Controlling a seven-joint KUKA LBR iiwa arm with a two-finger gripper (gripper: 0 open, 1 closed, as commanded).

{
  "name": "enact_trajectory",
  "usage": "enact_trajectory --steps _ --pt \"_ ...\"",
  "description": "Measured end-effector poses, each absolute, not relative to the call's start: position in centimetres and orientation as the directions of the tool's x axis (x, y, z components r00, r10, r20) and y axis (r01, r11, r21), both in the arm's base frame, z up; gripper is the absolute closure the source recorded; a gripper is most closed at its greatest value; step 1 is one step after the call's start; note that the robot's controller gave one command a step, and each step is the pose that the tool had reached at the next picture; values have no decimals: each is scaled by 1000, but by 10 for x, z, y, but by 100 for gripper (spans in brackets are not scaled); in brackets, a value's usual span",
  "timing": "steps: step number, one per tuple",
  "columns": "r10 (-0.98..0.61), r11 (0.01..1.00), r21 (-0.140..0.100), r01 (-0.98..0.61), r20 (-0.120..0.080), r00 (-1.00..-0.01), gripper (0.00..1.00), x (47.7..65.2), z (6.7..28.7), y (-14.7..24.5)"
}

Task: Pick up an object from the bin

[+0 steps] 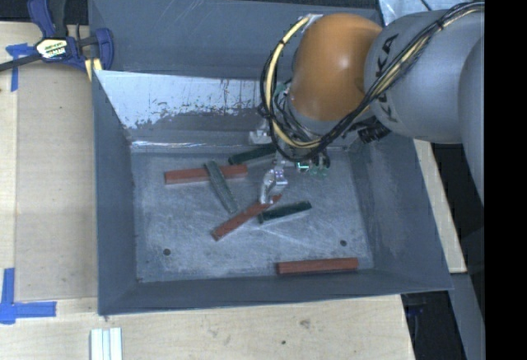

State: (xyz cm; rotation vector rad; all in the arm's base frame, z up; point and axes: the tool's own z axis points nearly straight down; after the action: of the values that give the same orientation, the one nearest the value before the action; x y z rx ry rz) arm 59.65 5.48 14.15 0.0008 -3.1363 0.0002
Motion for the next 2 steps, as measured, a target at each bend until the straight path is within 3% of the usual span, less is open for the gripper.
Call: enact_trajectory --steps 1,2 --pt "0 1000 0 0 1 -1000 0 597 144 55" --pt "-125 992 2 -125 -2 -992 0 575 154 27"
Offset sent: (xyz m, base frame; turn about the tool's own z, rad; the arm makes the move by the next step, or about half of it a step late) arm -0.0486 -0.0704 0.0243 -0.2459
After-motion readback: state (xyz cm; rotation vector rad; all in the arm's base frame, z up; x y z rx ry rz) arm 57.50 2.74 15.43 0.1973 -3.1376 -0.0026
